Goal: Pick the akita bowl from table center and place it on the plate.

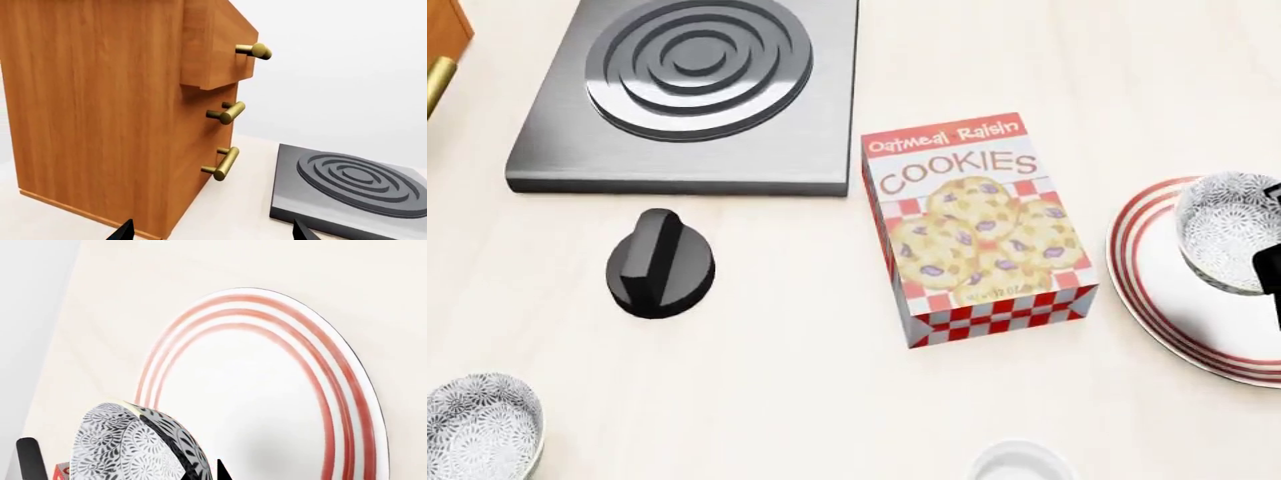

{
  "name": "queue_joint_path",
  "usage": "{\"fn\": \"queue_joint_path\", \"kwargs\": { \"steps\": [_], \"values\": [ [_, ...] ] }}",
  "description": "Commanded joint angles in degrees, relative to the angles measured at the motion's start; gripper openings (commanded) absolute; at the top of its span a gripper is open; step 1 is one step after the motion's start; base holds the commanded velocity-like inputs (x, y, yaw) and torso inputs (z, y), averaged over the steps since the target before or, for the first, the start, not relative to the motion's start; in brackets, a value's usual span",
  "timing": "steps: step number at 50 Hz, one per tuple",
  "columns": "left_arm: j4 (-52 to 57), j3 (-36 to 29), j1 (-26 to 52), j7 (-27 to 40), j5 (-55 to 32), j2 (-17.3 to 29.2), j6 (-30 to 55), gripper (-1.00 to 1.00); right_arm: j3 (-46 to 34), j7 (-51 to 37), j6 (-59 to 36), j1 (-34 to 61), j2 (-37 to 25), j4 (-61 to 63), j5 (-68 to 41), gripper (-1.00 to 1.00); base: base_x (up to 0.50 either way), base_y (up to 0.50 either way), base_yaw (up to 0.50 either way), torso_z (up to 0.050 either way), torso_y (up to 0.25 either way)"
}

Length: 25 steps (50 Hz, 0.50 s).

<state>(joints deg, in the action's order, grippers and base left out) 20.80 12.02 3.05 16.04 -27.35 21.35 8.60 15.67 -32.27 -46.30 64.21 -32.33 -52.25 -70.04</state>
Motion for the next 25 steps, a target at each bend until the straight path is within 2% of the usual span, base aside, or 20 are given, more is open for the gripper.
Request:
{"fn": "queue_joint_path", "kwargs": {
  "steps": [1,10,15,25],
  "values": [
    [0.68,0.21,-0.62,0.25,-0.1,0.21,-0.15,1.0,0.27,3.14,2.54,0.55,-0.45,-3.49,0.6,-1.0,0.0,0.0,0.0,0.0,0.0],
    [0.64,0.07,-0.28,0.44,-0.15,0.39,0.02,1.0,-0.76,6.33,4.07,1.86,-0.45,-6.44,1.96,-1.0,0.0,0.0,0.0,0.0,0.002],
    [0.35,-0.12,-0.01,0.41,-0.12,0.47,0.03,1.0,-3.29,11.72,6.52,5.32,-0.13,-12.31,4.83,-1.0,0.0,0.0,0.0,0.0,0.0],
    [0.97,0.12,-0.37,0.53,-0.49,0.73,0.04,1.0,-5.69,16.89,10.45,9.48,-0.24,-21.32,8.33,-1.0,0.0,0.0,0.0,0.0,0.0]
  ]
}}
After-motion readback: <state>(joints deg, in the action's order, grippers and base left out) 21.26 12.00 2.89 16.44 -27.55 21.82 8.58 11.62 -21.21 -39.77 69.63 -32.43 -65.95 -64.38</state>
